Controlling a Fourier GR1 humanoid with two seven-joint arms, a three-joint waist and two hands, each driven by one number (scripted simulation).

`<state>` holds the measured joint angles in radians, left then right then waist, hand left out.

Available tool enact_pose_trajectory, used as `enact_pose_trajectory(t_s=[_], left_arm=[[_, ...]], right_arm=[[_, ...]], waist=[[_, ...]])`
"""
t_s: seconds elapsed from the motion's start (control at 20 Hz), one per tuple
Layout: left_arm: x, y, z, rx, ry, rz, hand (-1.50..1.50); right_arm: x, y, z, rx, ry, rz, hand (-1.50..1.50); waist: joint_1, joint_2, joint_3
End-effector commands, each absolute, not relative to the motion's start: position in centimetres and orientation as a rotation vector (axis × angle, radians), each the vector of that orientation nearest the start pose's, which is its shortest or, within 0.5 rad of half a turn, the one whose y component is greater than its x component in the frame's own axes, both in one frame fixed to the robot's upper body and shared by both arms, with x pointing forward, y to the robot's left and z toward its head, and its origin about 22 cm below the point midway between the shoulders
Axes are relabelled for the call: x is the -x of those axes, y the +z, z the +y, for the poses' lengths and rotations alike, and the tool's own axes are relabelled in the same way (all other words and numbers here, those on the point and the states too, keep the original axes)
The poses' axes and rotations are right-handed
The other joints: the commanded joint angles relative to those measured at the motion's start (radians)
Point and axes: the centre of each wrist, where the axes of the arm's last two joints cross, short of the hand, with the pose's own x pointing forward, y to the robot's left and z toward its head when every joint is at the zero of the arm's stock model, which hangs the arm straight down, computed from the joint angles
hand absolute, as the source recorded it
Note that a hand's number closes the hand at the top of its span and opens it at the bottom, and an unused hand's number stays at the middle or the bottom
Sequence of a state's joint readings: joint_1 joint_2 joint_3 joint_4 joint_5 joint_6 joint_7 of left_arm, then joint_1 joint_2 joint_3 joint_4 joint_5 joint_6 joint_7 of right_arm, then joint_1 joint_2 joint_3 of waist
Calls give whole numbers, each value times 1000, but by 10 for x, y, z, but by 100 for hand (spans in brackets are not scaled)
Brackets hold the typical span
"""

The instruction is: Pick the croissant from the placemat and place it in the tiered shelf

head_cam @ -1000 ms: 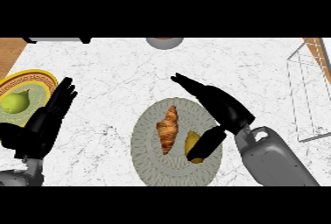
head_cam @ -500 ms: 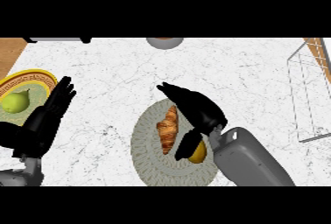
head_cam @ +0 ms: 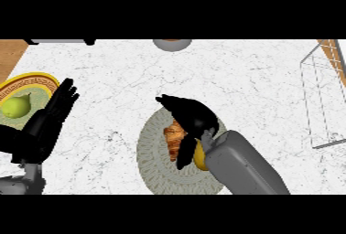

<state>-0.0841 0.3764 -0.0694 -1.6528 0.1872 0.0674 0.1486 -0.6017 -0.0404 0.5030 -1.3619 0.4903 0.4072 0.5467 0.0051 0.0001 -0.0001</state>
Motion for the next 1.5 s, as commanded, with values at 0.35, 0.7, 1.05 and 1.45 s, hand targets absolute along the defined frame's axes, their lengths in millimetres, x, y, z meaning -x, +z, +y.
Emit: enact_pose_trajectory(t_s=[0.35,0.7,1.05,1.45], left_arm=[[-262,73,276,-125,-188,-1566,0],[-255,39,269,-139,-190,-1553,0],[-268,53,277,-125,-150,-1585,0],[-267,74,282,-123,-180,-1571,0]], right_arm=[[-310,82,-34,435,1478,-1100,-150],[-309,71,-37,492,1498,-1001,-150],[-315,53,-55,445,1521,-948,-150],[-325,33,-56,433,1525,-902,-150]], waist=[[0,0,0],[-1,0,0],[-4,0,0],[1,1,0]])
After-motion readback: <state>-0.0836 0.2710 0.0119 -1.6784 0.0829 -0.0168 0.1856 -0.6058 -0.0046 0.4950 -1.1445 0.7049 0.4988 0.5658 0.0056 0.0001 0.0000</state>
